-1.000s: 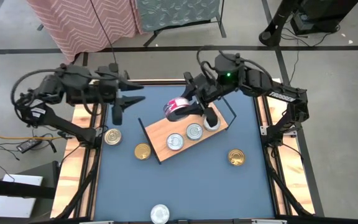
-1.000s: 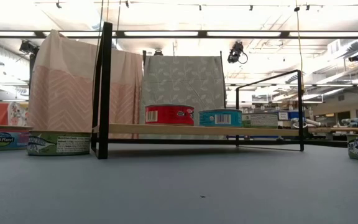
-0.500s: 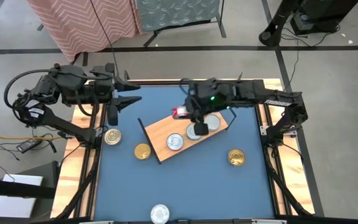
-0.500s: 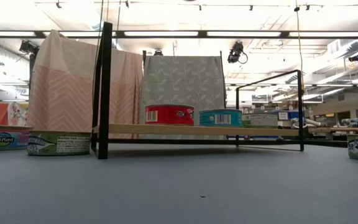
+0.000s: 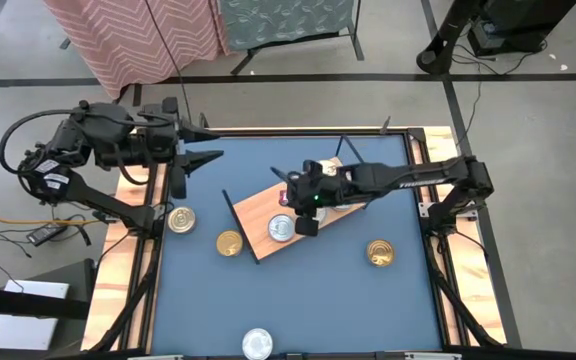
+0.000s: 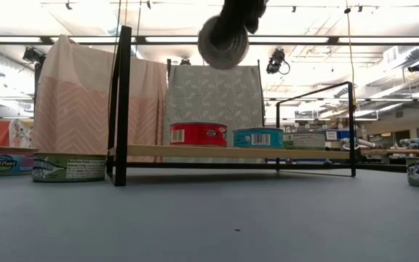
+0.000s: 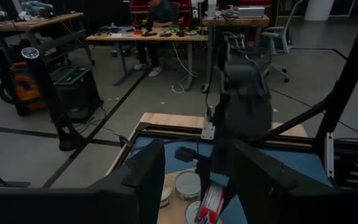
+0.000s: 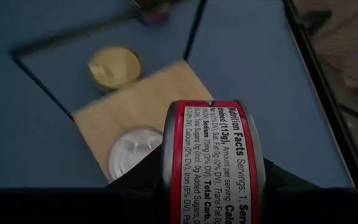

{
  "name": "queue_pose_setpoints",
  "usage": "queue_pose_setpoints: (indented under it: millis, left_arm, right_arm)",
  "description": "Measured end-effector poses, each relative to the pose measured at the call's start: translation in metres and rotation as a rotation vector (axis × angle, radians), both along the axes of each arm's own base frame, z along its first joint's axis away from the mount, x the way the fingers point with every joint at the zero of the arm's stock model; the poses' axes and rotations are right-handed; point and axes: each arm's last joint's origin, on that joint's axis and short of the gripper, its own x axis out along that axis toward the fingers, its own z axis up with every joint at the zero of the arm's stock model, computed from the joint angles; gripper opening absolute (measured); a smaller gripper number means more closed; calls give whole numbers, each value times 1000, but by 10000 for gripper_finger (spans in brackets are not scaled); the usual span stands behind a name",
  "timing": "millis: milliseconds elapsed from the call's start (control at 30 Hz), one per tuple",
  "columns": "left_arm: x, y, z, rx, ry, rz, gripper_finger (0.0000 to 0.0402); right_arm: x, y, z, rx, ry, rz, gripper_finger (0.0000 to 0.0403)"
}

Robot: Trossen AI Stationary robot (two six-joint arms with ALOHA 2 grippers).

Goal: Stack canned seafood by type on shelf
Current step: Stack the red tuna can on top of the red tuna can on the shelf

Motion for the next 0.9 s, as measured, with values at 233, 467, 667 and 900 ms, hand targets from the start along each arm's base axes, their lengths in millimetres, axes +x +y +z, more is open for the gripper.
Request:
queue_pose_setpoints:
  millis: [233,467,667,900]
  left_arm:
    - [-7,1,2,1,-17,10,179]
    - [-8,1,3,1,-20,9,179]
    - [-8,1,3,-1,-20,9,179]
    - [-8,1,3,-18,-27,12,179]
  right_arm:
    - [-2,20,-25,-77,11,-47,136]
    - [-2,37,-39,-139,-7,18,136]
    - [-2,38,-44,-219,21,46,136]
    - [16,48,-70,-267,63,173,136]
